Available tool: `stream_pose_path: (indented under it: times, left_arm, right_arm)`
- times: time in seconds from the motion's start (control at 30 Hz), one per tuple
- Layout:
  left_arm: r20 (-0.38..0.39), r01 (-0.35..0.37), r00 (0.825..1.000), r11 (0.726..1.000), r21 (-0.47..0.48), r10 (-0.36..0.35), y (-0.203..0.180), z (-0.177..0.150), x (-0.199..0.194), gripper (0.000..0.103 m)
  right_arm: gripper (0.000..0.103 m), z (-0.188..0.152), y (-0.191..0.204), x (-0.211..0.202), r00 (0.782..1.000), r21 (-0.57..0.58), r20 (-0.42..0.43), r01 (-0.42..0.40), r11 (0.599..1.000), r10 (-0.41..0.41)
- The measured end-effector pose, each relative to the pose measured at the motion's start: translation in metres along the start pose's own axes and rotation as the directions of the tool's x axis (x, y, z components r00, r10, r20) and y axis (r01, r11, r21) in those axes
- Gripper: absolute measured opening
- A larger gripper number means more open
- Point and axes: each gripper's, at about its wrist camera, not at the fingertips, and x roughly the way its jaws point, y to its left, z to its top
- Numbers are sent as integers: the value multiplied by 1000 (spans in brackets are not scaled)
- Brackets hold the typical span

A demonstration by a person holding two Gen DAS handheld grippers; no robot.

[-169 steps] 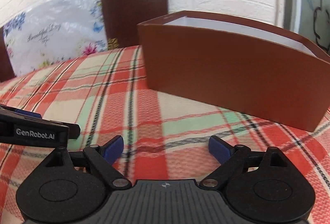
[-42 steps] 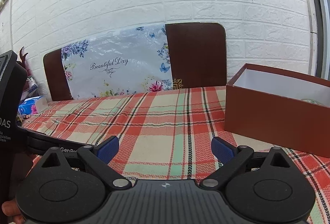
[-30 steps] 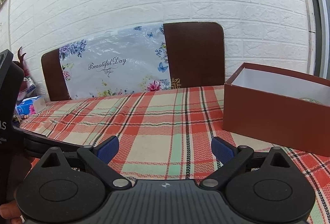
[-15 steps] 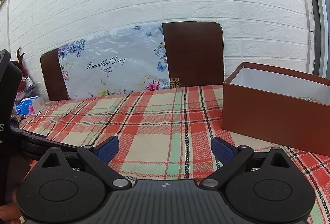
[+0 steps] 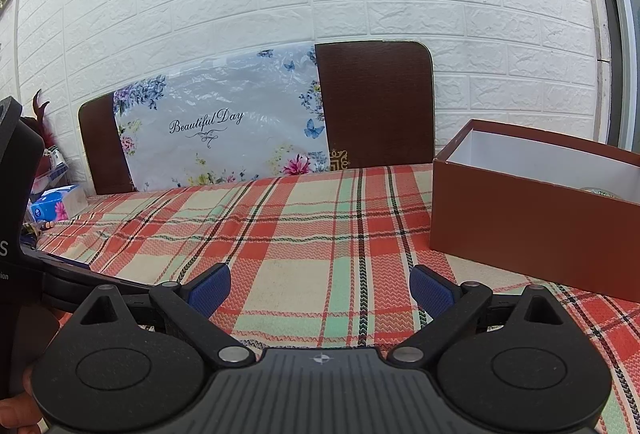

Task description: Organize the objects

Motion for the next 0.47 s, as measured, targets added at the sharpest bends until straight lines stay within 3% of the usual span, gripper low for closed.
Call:
stream_pose_path:
  times: [0.47]
  left_arm:
    - [-4,43,999,999,5,-43,2,-1,1,103]
  right_arm:
    - [95,0,-1,0,1000,-2,-1,-1,1000,1]
